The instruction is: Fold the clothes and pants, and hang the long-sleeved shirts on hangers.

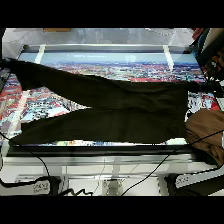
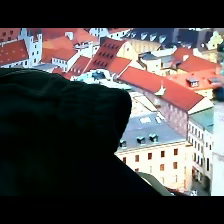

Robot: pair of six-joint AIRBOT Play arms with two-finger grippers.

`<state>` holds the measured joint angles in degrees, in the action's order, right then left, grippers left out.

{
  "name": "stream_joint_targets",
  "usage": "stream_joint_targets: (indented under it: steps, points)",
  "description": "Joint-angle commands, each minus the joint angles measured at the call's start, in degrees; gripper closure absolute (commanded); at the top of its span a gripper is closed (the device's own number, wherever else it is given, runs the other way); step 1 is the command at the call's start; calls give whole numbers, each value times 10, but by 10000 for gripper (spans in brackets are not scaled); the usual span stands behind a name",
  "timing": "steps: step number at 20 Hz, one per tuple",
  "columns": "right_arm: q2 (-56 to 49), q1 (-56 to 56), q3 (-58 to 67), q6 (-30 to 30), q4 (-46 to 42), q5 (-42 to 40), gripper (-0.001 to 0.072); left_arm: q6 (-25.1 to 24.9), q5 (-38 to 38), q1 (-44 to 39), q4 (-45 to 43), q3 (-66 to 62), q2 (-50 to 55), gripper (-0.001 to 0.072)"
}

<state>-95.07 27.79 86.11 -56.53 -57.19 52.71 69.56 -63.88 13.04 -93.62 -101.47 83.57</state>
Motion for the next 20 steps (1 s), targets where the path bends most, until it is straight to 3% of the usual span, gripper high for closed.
stream_joint_targets:
  steps: [1, 4, 13, 20]
  points:
    - [0, 0, 0, 0, 1, -21, 688, -1, -68, 28, -11, 25, 8, 681]
    - [0, 0, 0, 0, 9, -38, 688, 1, -14, 42, -9, 56, 46, 681]
    - [-12, -48, 0, 0, 9, -125, 688, 1, 6, 40, -9, 60, 210, 680]
    - [-13, -54, 0, 0, 10, -148, 688, 1, 190, 40, -9, 51, 166, 681]
